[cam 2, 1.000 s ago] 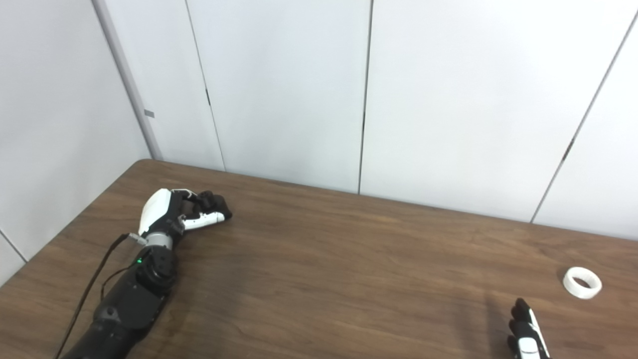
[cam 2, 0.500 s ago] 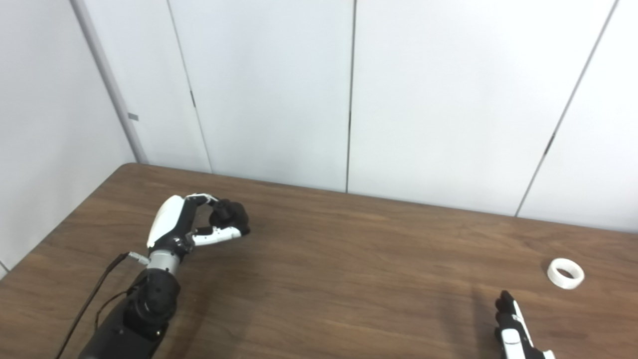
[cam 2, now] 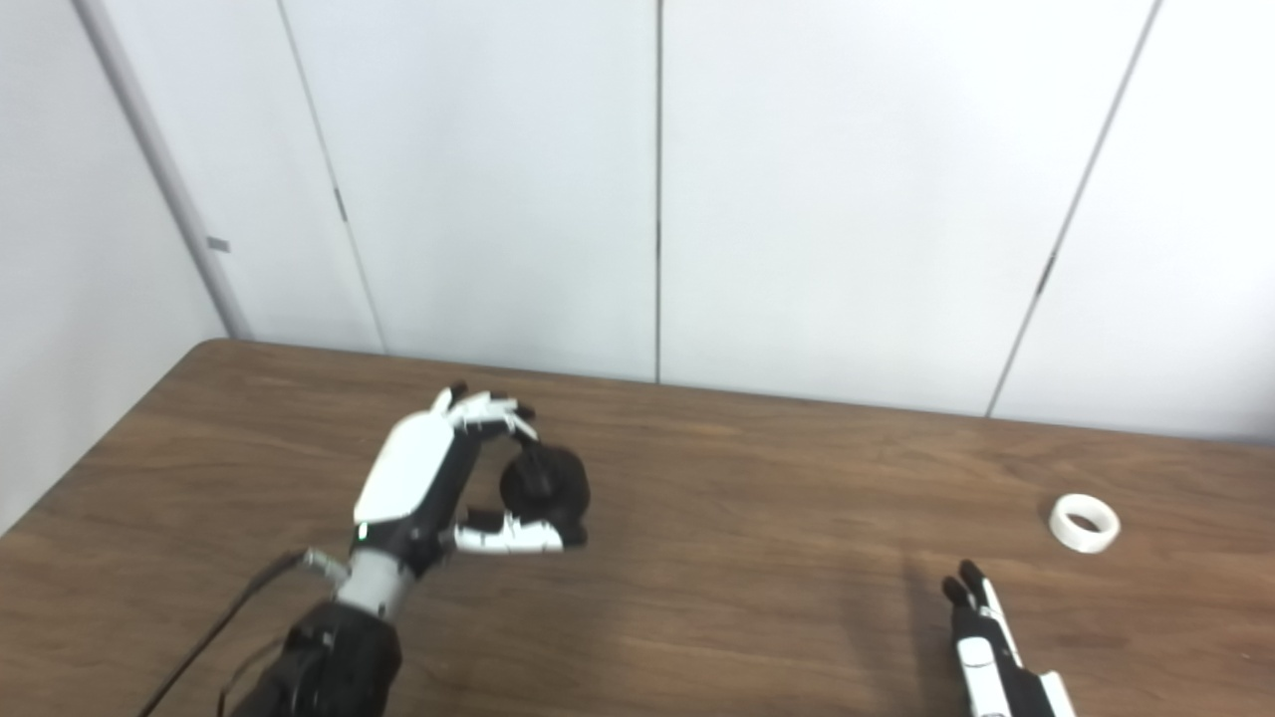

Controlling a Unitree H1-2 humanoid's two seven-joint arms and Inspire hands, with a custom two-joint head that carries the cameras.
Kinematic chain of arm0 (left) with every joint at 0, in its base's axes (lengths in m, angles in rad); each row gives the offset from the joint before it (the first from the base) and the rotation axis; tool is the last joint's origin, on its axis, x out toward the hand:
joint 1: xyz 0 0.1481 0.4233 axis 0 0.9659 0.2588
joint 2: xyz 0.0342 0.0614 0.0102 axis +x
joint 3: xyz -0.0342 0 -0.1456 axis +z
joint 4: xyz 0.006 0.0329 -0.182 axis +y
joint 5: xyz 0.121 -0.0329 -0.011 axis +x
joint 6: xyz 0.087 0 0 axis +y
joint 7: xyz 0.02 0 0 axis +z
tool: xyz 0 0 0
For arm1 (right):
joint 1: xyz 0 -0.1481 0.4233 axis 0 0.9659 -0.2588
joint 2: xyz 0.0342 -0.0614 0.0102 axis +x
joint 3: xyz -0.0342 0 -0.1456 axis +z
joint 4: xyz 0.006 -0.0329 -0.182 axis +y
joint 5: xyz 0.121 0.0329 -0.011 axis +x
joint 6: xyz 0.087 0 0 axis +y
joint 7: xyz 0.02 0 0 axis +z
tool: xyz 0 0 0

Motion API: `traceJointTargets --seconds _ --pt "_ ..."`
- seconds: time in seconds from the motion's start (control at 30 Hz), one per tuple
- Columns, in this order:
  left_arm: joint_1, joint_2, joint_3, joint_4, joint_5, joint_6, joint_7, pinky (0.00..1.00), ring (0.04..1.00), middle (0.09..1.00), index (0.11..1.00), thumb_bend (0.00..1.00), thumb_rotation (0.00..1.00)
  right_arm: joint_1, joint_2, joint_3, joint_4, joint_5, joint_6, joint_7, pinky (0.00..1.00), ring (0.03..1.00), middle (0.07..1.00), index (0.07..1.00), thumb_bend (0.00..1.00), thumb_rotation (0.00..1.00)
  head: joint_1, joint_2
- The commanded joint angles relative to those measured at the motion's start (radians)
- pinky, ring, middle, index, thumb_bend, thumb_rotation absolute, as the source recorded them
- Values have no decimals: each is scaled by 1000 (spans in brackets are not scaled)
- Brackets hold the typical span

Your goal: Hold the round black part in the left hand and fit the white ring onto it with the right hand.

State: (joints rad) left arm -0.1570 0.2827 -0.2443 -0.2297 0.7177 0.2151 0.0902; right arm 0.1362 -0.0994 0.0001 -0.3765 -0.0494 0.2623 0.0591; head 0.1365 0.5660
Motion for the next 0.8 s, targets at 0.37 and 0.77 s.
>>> traceJointTargets --seconds 0.37,0.77 --pt "59 -88 -108 -92 142 -107 -31 1000 860 767 481 525 56 -17 31 31 -11 -26 -17 -29 1000 1000 956 999 490 1000 -93 40" --pt "124 -120 -167 -14 211 -173 -25 1000 863 761 482 525 57 -35 56 33 -9 -24 -23 -45 1000 981 967 993 522 1000 -149 68"
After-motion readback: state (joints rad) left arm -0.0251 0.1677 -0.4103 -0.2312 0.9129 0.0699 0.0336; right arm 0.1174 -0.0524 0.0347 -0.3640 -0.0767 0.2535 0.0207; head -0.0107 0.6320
